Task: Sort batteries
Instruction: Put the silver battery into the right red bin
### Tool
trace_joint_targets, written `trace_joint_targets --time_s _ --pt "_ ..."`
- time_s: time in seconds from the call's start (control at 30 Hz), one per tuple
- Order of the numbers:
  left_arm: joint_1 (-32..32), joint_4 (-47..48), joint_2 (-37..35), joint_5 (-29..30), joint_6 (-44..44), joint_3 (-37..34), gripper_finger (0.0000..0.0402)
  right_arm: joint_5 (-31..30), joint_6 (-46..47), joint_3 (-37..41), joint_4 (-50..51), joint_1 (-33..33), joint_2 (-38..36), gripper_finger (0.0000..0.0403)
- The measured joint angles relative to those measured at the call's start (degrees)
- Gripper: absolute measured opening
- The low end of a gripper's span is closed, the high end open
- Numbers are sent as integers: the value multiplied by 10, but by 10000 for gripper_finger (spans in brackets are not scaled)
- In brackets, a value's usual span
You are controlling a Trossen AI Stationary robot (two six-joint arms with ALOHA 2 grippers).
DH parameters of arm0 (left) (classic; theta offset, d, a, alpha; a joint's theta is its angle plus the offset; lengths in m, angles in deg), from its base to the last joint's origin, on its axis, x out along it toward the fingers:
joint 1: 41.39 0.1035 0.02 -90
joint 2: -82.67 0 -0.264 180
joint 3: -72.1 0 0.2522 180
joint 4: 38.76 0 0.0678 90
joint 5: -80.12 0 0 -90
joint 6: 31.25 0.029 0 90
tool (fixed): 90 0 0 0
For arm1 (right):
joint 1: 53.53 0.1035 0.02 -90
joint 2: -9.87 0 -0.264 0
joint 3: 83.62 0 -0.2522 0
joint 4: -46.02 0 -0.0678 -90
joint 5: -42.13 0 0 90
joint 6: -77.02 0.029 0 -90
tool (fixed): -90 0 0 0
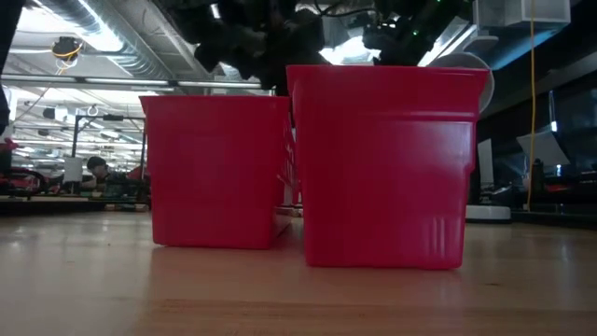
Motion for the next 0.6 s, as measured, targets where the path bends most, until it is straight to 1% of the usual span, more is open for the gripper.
trace_joint_targets --time_s 0.13,0.3,0.43,0.6 --pt "4 60 -6 9 -7 18 114 16 -6 0 -1 0 0 140" --pt "5 94 -6 8 -5 37 146 16 -17 0 -7 0 0 140" --pt "18 139 -6 8 32 66 155 16 -17 0 -10 0 0 140" --pt "51 250 -6 9 89 128 156 16 -17 0 -12 0 0 140"
